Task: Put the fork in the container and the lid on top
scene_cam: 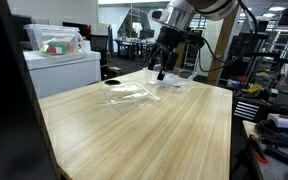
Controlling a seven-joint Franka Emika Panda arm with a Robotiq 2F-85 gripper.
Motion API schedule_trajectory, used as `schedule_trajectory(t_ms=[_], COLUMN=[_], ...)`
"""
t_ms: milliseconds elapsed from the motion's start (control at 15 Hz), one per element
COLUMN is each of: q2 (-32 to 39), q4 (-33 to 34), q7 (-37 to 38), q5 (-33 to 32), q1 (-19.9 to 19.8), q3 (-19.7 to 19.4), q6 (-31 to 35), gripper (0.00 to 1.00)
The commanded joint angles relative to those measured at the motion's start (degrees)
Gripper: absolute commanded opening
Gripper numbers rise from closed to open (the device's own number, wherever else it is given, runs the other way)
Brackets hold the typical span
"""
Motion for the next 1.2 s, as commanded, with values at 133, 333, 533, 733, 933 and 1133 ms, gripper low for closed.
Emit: schedule_trajectory(t_ms=[133, 333, 533, 733, 933, 1133], q2=[3.92, 8.69, 12.88, 17.22, 21.63, 26.25], q4=[-0.91, 0.74, 2.26, 4.65, 8.42, 13.22], q7=[-12.62, -19.71, -25.32, -30.91, -32.55, -30.57], q5=[6.80, 9.90, 13.65, 16.87, 18.58, 17.80], q1=[-4.01, -6.03, -5.57, -6.17, -6.84, -6.90], q3=[4.24, 6.57, 7.73, 10.73, 13.09, 13.59], q6=[5.40, 8.72, 12.96, 17.90, 19.97, 19.52], gripper=[1.00, 1.00, 1.00, 1.00, 1.00, 1.00])
